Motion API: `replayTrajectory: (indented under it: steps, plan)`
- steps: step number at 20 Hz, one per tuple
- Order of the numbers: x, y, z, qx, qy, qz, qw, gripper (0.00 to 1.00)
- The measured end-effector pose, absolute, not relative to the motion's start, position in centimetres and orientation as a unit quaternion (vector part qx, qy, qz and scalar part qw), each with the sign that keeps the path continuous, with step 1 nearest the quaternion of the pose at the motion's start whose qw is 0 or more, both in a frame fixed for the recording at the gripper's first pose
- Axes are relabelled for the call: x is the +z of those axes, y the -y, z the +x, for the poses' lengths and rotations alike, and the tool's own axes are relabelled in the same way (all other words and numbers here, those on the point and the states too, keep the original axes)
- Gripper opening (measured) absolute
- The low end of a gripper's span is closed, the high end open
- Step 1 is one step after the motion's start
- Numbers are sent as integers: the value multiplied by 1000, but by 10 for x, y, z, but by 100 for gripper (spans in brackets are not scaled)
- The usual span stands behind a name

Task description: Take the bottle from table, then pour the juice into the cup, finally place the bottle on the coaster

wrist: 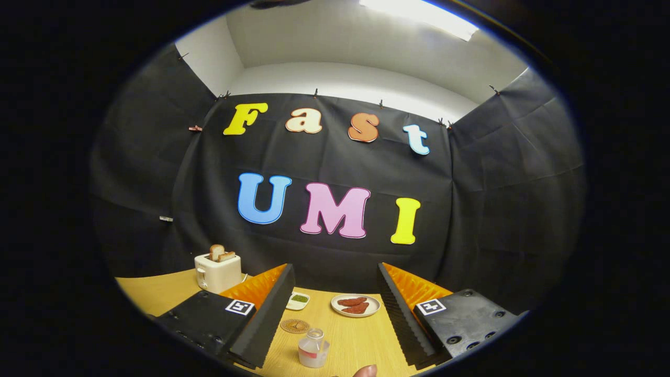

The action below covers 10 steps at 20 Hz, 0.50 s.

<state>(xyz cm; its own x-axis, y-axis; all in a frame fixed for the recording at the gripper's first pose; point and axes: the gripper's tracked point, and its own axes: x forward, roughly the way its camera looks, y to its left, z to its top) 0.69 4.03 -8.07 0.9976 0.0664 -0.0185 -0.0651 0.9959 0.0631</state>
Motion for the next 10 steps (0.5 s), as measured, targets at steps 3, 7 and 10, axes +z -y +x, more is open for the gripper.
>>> replayTrajectory:
  steps: [3,7,10]
  plan:
    - [-124,-51,9,39,-35,31,998,96]
    - [-179,-64,10,43,-63,42,996,97]
    - [-225,-72,9,42,-82,43,995,97]
